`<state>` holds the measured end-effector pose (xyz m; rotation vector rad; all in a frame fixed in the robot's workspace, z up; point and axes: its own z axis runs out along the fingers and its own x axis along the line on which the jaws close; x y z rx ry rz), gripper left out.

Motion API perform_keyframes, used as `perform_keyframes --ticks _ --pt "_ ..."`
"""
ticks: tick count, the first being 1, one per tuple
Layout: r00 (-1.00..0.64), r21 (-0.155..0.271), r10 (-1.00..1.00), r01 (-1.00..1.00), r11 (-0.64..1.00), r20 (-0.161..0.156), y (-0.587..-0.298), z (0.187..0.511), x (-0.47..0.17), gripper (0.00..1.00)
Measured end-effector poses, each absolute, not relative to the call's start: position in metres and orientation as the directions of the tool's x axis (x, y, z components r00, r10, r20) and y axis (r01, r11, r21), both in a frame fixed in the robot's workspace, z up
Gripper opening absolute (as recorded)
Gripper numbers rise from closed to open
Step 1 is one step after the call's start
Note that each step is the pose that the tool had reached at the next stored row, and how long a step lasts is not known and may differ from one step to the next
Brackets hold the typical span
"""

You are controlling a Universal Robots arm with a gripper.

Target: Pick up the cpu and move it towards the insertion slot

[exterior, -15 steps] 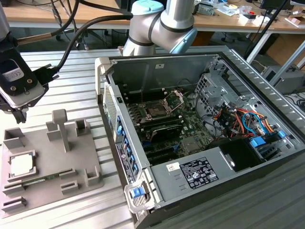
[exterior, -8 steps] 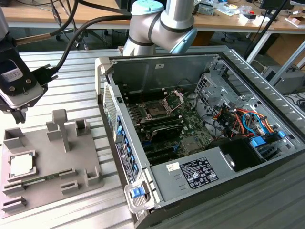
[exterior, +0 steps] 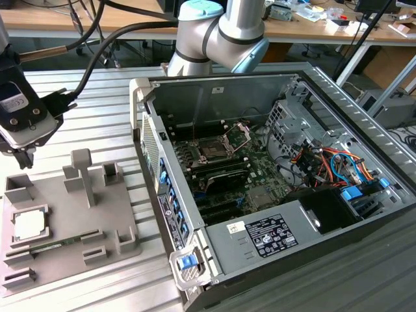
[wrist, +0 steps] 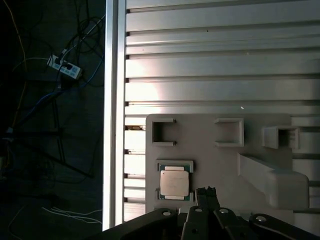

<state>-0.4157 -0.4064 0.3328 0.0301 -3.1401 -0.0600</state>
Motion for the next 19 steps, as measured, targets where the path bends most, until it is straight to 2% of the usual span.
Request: perform_keyframes --ticks 19 --pt "-1.000 0.038 -0.019 -0.019 0.999 0.000 -0.4064 0.3318 -0.4191 0.11"
